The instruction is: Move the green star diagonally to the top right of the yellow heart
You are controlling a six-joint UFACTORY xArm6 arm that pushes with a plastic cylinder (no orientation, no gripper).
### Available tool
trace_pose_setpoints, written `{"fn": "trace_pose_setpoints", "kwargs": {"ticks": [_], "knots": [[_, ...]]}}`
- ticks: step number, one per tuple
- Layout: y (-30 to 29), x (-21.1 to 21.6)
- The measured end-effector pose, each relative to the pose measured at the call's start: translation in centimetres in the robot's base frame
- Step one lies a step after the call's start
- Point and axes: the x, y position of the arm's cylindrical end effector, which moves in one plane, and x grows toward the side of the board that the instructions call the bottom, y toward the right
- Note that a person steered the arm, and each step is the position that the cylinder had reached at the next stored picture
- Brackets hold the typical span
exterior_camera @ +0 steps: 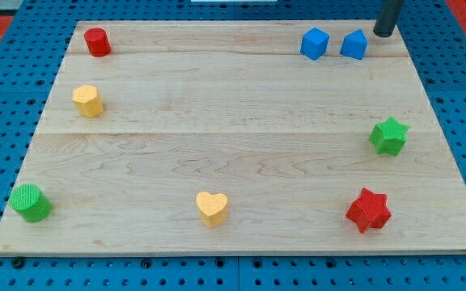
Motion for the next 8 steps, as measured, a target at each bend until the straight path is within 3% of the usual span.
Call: {"fn": "trace_pose_setpoints", "kwargs": {"ticks": [2,3,4,8], "knots": [[-8.5,0.9],[-5.7,0.9],[1.4,3.0],[-1.4,22.1]]}}
